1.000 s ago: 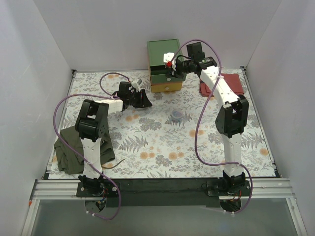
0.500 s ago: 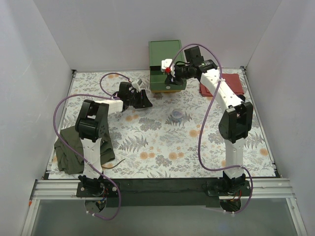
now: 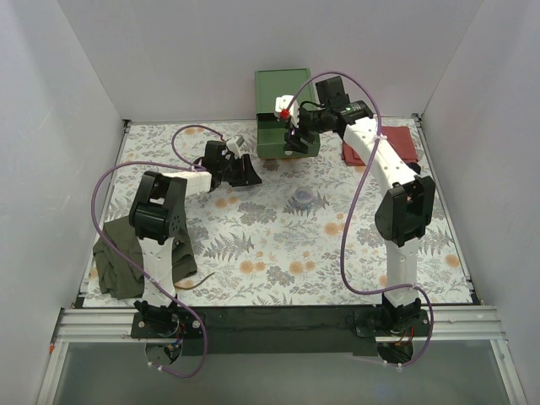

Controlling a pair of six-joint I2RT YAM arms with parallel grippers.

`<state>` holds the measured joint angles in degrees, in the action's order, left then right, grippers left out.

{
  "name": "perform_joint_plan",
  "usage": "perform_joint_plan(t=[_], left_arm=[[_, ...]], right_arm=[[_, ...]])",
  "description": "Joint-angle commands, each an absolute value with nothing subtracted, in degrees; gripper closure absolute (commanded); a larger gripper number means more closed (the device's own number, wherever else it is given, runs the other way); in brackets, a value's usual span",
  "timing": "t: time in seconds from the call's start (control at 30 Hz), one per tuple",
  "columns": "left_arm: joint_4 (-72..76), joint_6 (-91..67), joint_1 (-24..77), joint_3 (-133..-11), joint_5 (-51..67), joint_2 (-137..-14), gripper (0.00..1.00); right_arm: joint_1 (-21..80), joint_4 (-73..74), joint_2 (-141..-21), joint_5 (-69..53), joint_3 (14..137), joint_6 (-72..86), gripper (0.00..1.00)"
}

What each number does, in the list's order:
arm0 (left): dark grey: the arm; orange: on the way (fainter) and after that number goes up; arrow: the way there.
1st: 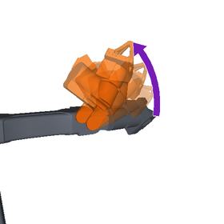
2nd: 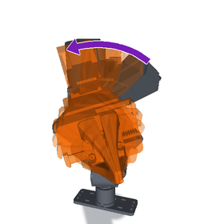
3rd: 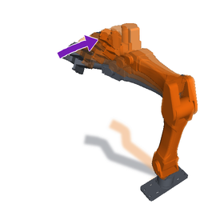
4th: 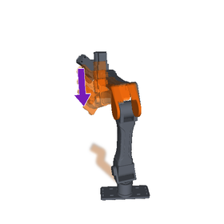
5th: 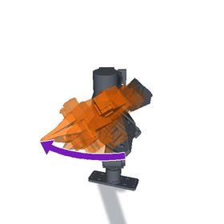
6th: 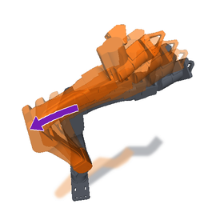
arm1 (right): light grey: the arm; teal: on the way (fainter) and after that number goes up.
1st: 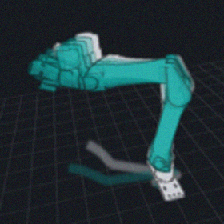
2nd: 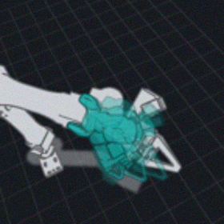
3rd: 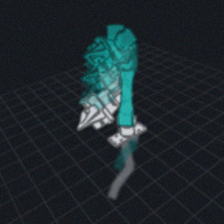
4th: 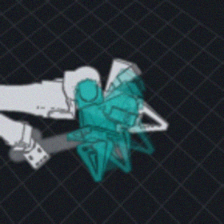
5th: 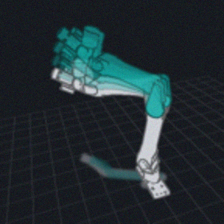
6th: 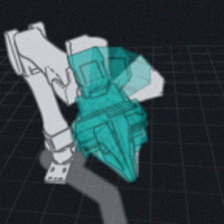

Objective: Sort the stationery into containers
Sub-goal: Open the drawer in the storage box, then pick up the stationery from the center of the board.

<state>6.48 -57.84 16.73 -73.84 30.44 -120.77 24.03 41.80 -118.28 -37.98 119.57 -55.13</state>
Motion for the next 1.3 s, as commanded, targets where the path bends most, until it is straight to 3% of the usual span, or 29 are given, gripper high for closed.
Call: perform_joint_plan(t=[0.0, 0.03, 0.23, 0.33, 0.47, 0.7, 1.03, 1.27], left_arm=[[2.8, -56.3, 17.1, -73.7, 28.7, -116.4, 0.59], [2.1, -55.6, 17.1, -73.9, 28.7, -116.3, 0.59], [-7.8, -52.6, 15.9, -73.0, 29.4, -112.4, 0.59], [-11.5, -50.4, 14.2, -69.5, 28.8, -108.6, 0.59], [-14.2, -48.7, 11.0, -66.6, 28.1, -105.5, 0.59], [-14.3, -47.5, 8.6, -67.1, 26.2, -104.9, 0.59], [-13.8, -48.8, 8.8, -67.0, 26.2, -105.8, 0.59], [-14.7, -48.6, 9.0, -66.8, 26.0, -106.3, 0.59]], right_arm=[[24.3, 36.7, -116.0, -35.6, 124.1, -49.1, 0.07], [24.2, 35.6, -115.1, -35.6, 123.6, -48.5, 0.02], [24.1, 23.5, -104.9, -28.4, 113.2, -31.9, 0.02], [23.7, 26.3, -100.7, -26.7, 108.2, -23.9, 0.03], [23.8, 36.8, -95.0, -28.6, 97.1, -24.7, 0.06], [23.7, 33.1, -82.5, -28.7, 73.8, -32.1, 0.04], [22.6, 10.0, -82.2, -18.8, 57.4, -8.5, 0.02], [23.2, 5.1, -89.7, -12.4, 61.3, -4.0, 0.02]])
